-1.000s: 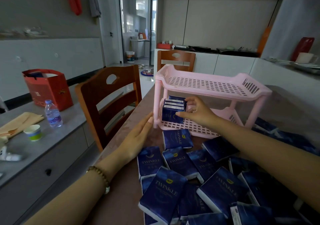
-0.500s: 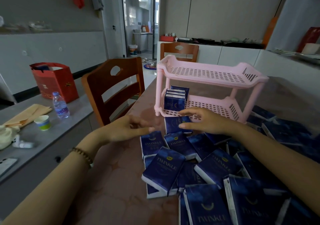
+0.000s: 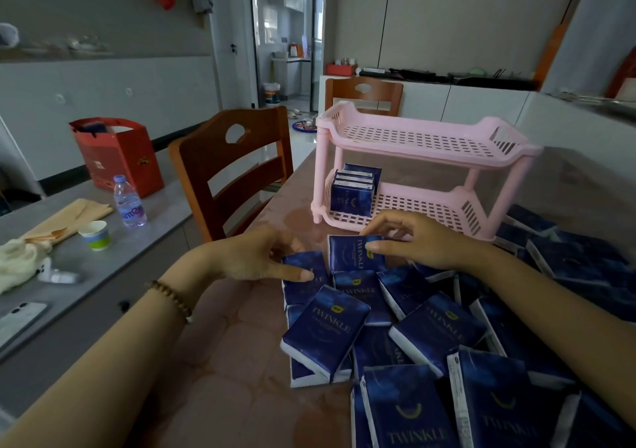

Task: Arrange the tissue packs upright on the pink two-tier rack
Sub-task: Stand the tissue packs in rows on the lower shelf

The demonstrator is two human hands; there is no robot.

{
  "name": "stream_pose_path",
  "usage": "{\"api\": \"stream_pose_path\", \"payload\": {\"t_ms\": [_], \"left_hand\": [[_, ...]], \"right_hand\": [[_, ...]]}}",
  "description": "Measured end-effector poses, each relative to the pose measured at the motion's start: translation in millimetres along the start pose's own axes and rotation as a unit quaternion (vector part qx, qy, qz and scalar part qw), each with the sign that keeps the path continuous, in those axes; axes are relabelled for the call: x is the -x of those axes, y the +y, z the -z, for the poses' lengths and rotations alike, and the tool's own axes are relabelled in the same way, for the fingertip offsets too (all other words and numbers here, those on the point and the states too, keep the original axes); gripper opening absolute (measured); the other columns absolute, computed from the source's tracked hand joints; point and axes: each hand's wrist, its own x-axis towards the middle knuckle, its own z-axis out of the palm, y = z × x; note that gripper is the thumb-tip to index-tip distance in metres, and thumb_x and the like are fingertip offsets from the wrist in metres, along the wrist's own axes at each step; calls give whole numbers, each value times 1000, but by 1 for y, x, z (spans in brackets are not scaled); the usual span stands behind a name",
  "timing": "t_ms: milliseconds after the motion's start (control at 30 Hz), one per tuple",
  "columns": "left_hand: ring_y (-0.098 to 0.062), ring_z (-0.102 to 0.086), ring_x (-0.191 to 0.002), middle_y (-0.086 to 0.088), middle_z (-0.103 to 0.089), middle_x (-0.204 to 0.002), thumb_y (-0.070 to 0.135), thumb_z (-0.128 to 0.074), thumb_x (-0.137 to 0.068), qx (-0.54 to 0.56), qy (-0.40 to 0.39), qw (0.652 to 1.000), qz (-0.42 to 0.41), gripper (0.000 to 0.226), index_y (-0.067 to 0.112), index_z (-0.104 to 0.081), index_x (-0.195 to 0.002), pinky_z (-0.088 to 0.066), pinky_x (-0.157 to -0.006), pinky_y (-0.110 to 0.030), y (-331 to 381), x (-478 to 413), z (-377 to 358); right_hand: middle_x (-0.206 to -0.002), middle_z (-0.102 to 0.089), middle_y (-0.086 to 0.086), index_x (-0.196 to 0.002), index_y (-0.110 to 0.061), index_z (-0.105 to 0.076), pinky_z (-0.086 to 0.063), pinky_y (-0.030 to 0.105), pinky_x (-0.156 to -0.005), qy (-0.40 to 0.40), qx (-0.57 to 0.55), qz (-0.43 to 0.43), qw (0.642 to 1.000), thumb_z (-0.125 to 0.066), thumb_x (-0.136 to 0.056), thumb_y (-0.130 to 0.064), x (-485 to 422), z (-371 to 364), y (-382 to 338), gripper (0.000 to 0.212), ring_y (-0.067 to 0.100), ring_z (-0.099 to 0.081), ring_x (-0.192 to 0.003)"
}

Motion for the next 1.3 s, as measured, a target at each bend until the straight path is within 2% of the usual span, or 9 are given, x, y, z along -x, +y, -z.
{"api": "stream_pose_path", "payload": {"t_ms": [100,233,433,567,700,867,1000,1100,1300], "left_hand": [[-13,-66,-100,0,-68,-109,20,-66,-83,48,20,999,9,26,10,-56,-104,-56,-78,-24,-5,-2,2],[-16,-65,-91,-2,-60,-108,11,-65,-83,129,173,976,4,33,7,-48,-111,-57,-64,-19,-5,-4,1],[-10,-66,-75,-2,-64,-96,14,-72,-77,156,385,909,-39,37,2,-52,-106,-56,-57,-18,-6,-20,-8],[-6,-69,-73,0,-71,-86,15,-64,-85,144,360,916,-99,15,8,-62,-99,-56,-61,-17,3,-27,-25],[1,-68,-70,6,-69,-83,13,-46,-95,209,279,927,-142,28,11,-58,-120,-52,-59,-12,20,-27,-35],[-15,-67,-102,-4,-64,-116,10,-70,-79,138,152,972,-111,47,13,-40,-116,-58,-77,-28,8,-24,-33],[-8,-60,-107,1,-60,-117,10,-72,-78,48,202,965,-161,44,8,-51,-116,-56,-81,-24,4,-26,-32],[-9,-57,-111,3,-60,-122,12,-73,-78,29,222,960,-169,52,14,-53,-125,-56,-83,-26,2,-28,-29],[-4,-56,-106,9,-57,-118,14,-76,-75,13,219,968,-123,53,24,-49,-120,-52,-78,-13,-7,-32,-31]], "right_hand": [[-118,-62,-14,-104,-29,-59,-44,14,-90,-12,-2,8,1000,-69,-82,-25,1,-4,0,24,-4,-54,-115],[-115,-65,2,-104,-22,-54,-54,20,-80,29,-74,9,997,-72,-79,-14,0,-6,-3,32,11,-64,-104],[-101,-71,1,-99,-17,-57,-57,27,-79,101,-181,40,977,-74,-66,-19,0,-1,-16,37,16,-69,-95],[-97,-72,3,-103,-18,-54,-56,24,-77,62,-132,37,989,-76,-71,-12,-1,-12,-16,40,19,-69,-91],[-96,-66,6,-105,-15,-48,-55,26,-77,78,-83,51,992,-79,-69,-13,-1,-15,-16,47,19,-67,-89],[-111,-55,-1,-117,-31,-52,-54,27,-78,86,-29,59,994,-79,-71,-20,2,-14,-12,54,16,-61,-98],[-130,-52,-12,-131,-45,-40,-50,22,-88,63,-4,73,995,-76,-76,-20,1,-16,-14,70,6,-57,-107],[-135,-49,-11,-132,-52,-36,-48,31,-97,74,62,88,991,-74,-78,-28,2,-16,-15,70,4,-53,-116],[-130,-53,-16,-129,-38,-46,-44,36,-101,41,129,62,989,-71,-79,-39,0,-13,-4,56,5,-51,-117]]}}
